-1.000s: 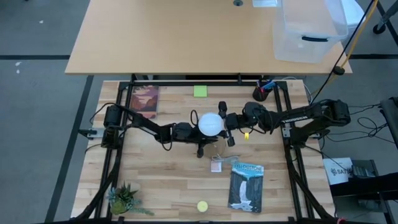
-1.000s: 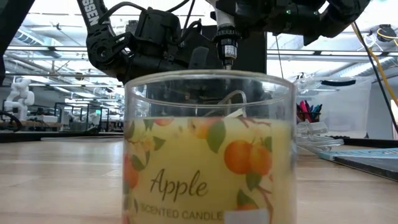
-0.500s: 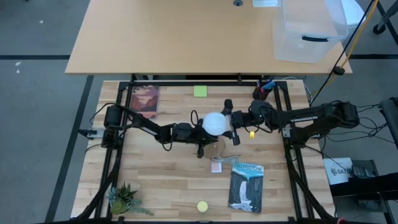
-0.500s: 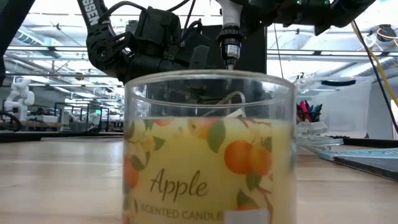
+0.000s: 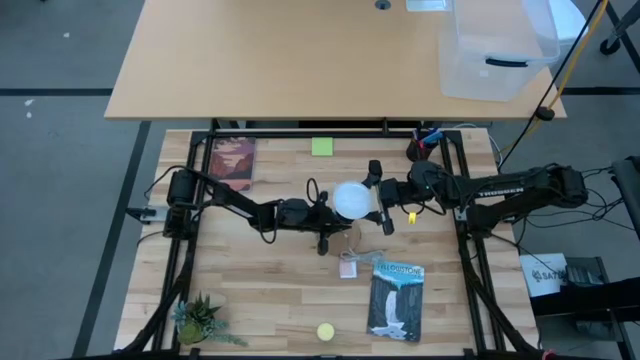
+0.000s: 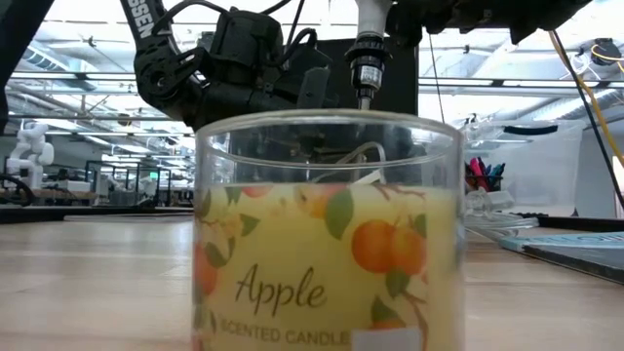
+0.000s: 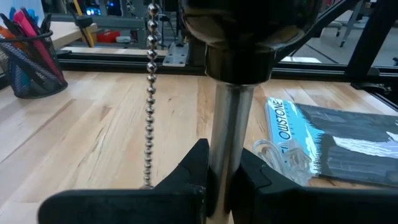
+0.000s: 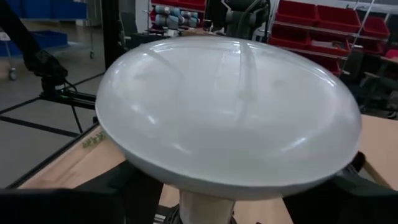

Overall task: Screw lightbulb
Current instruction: Remove the white lightbulb from the brown lamp

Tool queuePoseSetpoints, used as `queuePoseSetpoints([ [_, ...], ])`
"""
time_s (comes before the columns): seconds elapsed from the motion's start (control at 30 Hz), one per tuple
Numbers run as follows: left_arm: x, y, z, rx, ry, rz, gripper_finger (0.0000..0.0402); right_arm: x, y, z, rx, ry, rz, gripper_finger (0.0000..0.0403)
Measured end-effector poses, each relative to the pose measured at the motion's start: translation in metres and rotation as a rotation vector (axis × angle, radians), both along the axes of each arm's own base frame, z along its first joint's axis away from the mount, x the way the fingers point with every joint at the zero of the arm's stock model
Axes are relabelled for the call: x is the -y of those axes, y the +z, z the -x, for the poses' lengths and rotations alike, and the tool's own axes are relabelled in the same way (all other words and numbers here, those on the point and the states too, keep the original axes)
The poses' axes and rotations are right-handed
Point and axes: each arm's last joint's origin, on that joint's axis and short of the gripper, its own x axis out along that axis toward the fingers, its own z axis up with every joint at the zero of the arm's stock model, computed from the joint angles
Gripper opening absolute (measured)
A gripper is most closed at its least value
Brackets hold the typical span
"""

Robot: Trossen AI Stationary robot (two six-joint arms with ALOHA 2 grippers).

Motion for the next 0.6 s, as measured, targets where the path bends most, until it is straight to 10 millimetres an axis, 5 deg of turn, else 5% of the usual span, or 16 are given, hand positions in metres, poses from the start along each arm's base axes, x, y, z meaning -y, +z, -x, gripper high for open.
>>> queuePoseSetpoints([
  [0.33,0.000,-0.001,0.001,-0.004,0.002,0.005,0.0031,-0.001,0.003,0.004,-0.006,0.014,-0.024,0.0320],
  [0.6,0.000,-0.001,0.001,-0.007,0.011,0.018,0.0031,-0.002,0.018,0.032,-0.014,-0.014,0.042,0.0341],
])
